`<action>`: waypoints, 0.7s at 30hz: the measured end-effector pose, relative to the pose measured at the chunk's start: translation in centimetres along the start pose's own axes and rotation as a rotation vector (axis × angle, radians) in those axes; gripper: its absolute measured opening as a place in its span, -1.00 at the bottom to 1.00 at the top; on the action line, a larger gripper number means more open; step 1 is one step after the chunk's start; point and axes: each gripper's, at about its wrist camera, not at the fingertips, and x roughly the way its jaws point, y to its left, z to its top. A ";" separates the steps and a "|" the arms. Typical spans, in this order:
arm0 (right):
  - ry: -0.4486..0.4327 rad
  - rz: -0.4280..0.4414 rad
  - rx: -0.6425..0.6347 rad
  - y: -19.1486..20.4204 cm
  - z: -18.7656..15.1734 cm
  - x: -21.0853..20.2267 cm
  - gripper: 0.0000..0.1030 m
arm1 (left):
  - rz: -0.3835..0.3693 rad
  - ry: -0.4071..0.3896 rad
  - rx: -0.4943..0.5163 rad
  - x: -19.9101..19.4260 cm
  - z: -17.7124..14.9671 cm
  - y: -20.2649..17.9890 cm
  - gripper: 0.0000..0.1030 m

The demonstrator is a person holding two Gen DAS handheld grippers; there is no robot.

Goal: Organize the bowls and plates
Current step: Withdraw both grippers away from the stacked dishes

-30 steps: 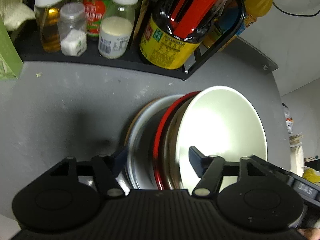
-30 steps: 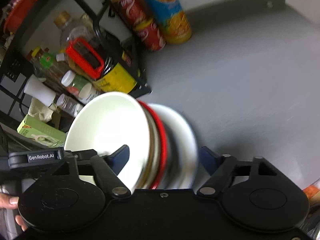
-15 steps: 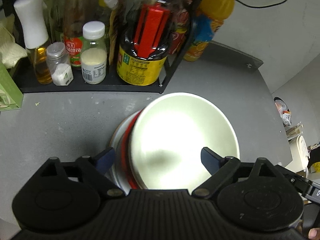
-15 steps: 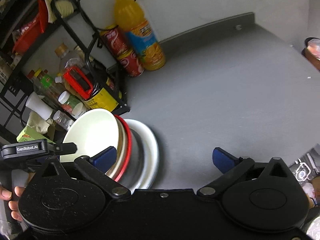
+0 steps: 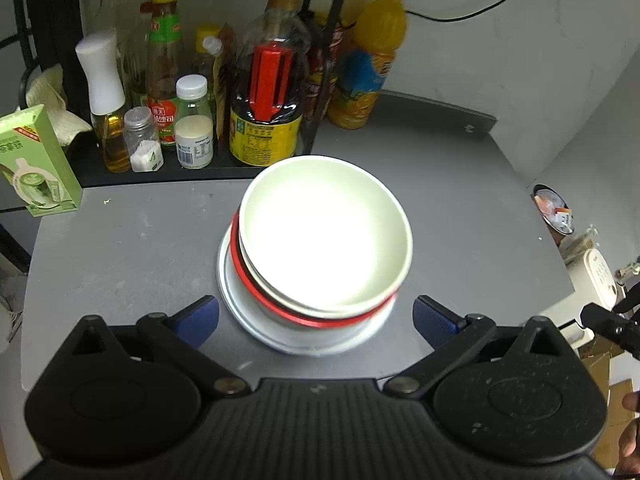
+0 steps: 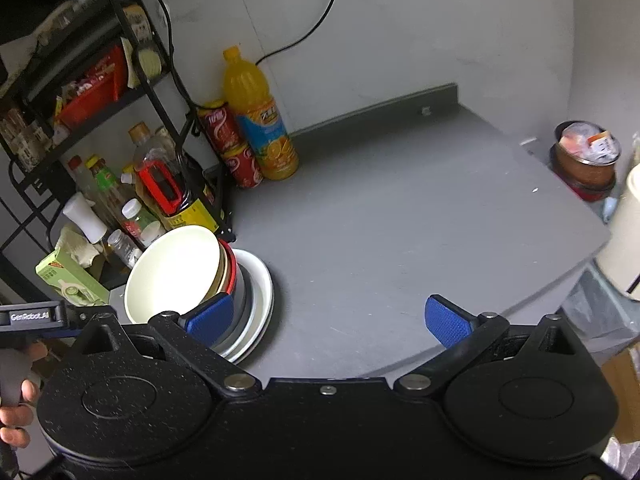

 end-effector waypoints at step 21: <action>-0.085 -0.069 -0.046 1.3 -6.3 -8.5 1.00 | -0.071 -0.124 0.077 -9.6 -8.0 -1.9 0.99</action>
